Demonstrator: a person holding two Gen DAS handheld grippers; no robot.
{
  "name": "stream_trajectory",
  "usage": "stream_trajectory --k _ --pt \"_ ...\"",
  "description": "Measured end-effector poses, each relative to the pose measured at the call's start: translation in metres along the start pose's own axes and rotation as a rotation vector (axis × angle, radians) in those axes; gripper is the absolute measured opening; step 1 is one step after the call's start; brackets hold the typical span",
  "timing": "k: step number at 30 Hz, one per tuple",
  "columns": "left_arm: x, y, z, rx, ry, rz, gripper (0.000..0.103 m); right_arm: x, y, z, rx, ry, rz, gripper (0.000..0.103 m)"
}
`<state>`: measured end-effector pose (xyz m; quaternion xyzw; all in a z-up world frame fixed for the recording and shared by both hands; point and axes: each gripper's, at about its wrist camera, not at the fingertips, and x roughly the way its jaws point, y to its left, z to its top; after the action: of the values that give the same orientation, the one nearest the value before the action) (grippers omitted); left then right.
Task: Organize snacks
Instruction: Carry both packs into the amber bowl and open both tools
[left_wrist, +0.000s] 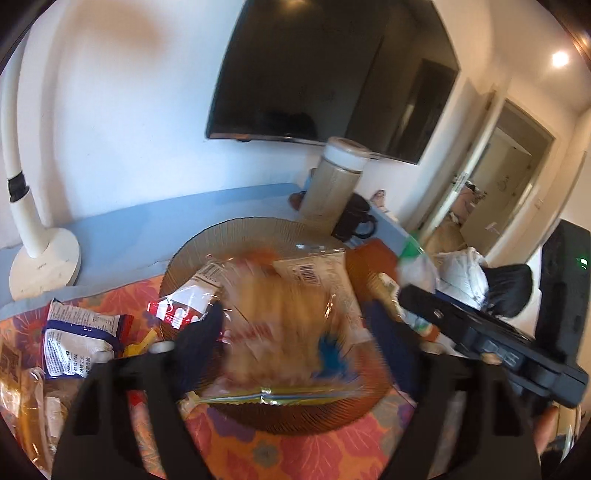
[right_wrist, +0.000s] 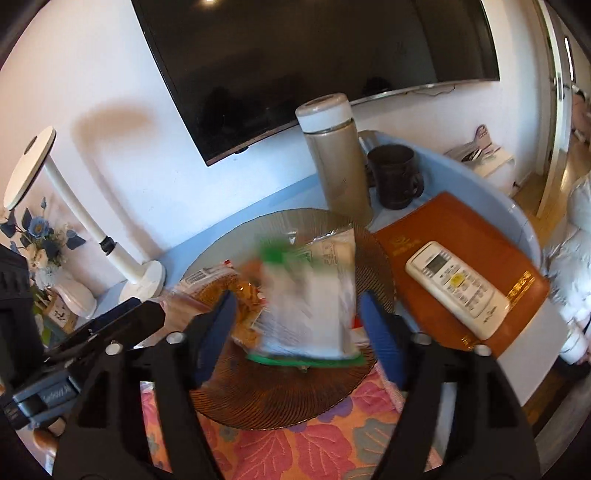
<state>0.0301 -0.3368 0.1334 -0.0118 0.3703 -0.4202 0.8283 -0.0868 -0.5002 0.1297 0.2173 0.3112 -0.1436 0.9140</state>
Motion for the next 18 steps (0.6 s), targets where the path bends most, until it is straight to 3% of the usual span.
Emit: stream_trajectory --k 4,8,18 --pt "-0.011 0.016 -0.005 -0.031 -0.006 -0.008 0.084 0.001 0.003 -0.009 -0.017 0.011 0.008 0.072" --pt "-0.049 0.037 -0.013 -0.049 -0.054 0.023 0.084 -0.005 0.009 -0.015 -0.019 0.012 0.040 0.072" --pt "-0.187 0.107 -0.045 -0.119 -0.216 0.158 0.087 -0.019 0.117 -0.056 -0.250 0.005 0.165 0.072"
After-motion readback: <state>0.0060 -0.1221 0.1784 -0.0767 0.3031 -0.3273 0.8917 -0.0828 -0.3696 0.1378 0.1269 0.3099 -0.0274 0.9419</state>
